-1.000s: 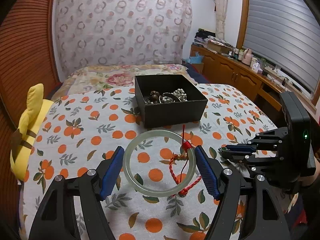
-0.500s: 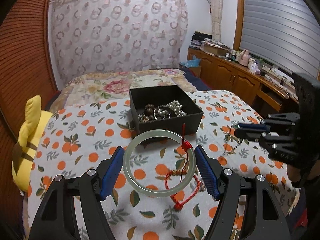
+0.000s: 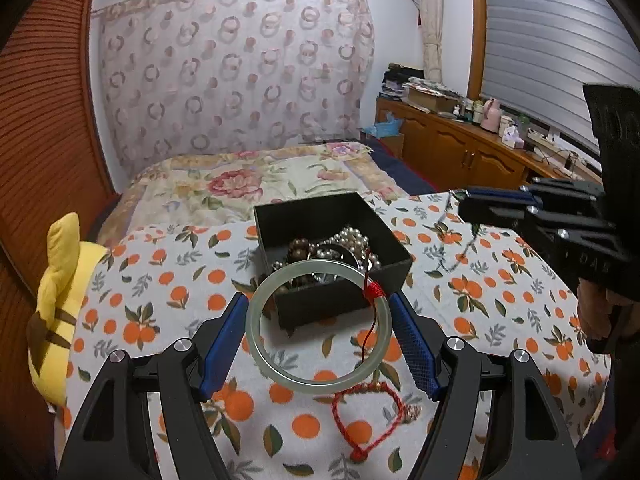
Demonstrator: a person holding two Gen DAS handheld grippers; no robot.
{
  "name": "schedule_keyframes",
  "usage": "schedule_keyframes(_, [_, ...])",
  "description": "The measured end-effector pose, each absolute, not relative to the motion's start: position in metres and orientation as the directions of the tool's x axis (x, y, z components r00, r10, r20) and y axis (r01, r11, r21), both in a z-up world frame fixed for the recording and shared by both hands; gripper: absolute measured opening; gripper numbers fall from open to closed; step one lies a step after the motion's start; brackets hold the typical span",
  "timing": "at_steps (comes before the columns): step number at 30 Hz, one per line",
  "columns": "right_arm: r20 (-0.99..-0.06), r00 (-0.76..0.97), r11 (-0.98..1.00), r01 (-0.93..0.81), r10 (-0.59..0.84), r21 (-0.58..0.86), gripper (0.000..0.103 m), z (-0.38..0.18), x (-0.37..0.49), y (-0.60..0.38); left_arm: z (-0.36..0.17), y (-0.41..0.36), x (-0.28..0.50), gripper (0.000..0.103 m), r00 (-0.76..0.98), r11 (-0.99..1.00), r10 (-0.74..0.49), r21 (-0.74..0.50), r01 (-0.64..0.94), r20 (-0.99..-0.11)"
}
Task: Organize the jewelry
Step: 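Drop the pendant into the box while the left gripper places the jade bangle there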
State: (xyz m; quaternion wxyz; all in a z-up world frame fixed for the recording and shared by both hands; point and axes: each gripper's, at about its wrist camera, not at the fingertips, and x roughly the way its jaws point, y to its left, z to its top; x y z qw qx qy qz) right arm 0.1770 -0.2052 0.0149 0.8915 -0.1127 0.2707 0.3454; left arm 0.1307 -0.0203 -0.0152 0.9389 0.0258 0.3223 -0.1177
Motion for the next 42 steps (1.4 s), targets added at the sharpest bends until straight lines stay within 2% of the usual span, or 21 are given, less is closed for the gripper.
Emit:
schedule_keyframes(11, [-0.526, 0.609, 0.713, -0.701, 0.593, -0.008, 0.011, 0.028, 0.221, -0.182, -0.007, -0.018, 0.159, 0.069, 0.766, 0.972, -0.2, -0.023, 0.235, -0.611])
schedule_keyframes(24, [-0.653, 0.511, 0.714, -0.698, 0.558, 0.064, 0.012, -0.03, 0.264, -0.167, -0.011, -0.014, 0.205, 0.069, 0.739, 0.974, -0.19, -0.03, 0.223, -0.647])
schedule_keyframes(42, [-0.672, 0.524, 0.767, -0.633, 0.523, 0.103, 0.014, -0.031, 0.261, -0.203, -0.027, -0.036, 0.267, 0.069, 0.676, 0.966, -0.188, -0.008, 0.259, -0.713])
